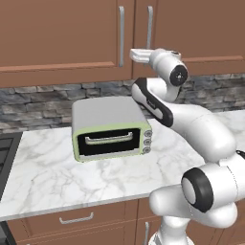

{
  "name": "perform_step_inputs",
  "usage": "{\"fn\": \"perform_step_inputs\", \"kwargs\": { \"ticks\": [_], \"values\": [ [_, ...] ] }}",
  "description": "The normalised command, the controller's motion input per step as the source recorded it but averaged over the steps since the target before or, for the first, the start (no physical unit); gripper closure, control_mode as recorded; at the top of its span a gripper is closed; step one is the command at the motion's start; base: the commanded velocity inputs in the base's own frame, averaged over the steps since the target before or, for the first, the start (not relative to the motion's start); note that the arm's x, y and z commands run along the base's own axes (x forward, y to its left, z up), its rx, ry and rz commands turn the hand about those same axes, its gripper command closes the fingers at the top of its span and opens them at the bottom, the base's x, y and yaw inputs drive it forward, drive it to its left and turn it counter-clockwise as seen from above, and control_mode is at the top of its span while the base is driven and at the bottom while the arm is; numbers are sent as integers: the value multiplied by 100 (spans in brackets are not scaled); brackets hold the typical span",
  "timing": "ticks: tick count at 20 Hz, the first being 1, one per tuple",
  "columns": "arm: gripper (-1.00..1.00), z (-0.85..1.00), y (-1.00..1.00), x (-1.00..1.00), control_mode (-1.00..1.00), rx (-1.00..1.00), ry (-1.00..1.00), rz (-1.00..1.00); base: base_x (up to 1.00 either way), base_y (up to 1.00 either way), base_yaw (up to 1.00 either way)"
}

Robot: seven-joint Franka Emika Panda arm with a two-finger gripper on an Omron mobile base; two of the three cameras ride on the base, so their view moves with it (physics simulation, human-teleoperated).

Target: Open the cabinet directly in front. Then move the liquor and the cup to the dining counter with the candle on it.

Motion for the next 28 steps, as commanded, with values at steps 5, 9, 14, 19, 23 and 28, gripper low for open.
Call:
{"fn": "perform_step_inputs", "kwargs": {
  "ticks": [5, 9, 14, 19, 23, 28],
  "values": [
    [100, 0, 6, 37, -100, 0, 3, 0, 0, 0, 0],
    [100, -1, 2, 28, -100, 0, 1, 0, 0, 0, 0],
    [100, 0, 0, 13, -100, 0, 0, 0, 0, 0, 0],
    [100, 0, 0, -16, -100, 0, 7, 1, 0, 0, 0],
    [100, 0, -19, -64, -100, 0, 11, 1, 0, 0, 0],
    [100, 0, -36, -83, -100, 0, 8, 1, 0, 0, 0]
  ]
}}
